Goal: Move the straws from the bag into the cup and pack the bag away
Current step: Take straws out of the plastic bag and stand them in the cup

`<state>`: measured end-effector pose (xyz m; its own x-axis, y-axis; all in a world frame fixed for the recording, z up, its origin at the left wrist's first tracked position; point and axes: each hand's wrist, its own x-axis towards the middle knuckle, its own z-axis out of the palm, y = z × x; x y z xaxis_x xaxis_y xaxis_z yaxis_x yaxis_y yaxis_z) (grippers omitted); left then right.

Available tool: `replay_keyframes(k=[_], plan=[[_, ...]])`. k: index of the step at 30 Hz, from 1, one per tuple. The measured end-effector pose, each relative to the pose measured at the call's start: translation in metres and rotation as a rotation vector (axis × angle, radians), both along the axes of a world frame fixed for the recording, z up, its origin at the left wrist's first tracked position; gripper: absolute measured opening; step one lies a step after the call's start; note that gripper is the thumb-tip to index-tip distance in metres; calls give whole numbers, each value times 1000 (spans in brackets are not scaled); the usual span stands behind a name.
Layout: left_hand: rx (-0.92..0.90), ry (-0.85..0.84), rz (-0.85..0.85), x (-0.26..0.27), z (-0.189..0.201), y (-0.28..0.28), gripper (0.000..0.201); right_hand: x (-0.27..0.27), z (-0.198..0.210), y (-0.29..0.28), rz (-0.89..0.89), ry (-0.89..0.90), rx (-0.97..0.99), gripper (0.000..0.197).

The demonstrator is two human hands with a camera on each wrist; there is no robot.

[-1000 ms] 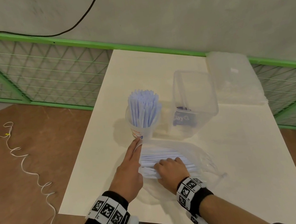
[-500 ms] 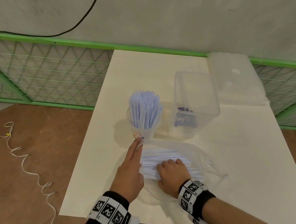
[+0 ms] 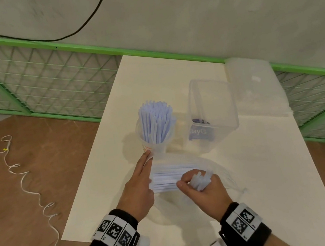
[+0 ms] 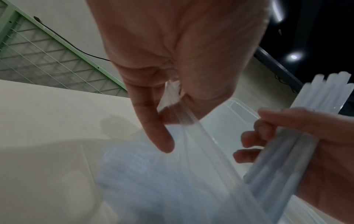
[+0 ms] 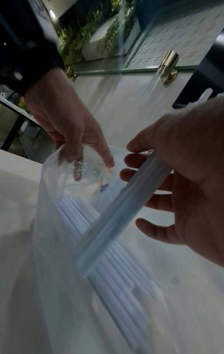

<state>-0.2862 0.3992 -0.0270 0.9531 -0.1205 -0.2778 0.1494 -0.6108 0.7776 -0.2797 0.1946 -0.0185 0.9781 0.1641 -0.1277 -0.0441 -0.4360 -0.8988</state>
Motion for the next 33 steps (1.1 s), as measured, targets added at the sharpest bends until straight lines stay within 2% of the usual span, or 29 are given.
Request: replay_keyframes(k=[3, 9, 11, 14, 16, 19, 22, 27, 33], plan=[[1, 7, -3, 0, 0, 0, 97, -1, -4, 2, 5, 0, 81, 17], [5, 5, -3, 1, 0, -1, 97, -1, -1, 4, -50, -35, 107, 23], [6, 6, -3, 0, 0, -1, 97, 0, -1, 3, -45, -30, 71, 24], [9, 9, 1, 0, 2, -2, 96, 2, -5, 2, 3, 15, -17, 15], [12, 12, 4, 0, 2, -2, 96, 4, -3, 1, 75, 30, -78, 26], [18, 9, 6, 0, 4, -1, 96, 15, 23, 4, 106, 10, -96, 23], [34, 5, 10, -2, 5, -1, 95, 42, 72, 7, 78, -21, 25, 17], [27, -25, 3, -7, 7, 0, 96, 99, 150, 16, 93, -192, 34, 11], [9, -52, 7, -10, 7, -2, 94, 129, 151, 56, 206, -187, -90, 10]])
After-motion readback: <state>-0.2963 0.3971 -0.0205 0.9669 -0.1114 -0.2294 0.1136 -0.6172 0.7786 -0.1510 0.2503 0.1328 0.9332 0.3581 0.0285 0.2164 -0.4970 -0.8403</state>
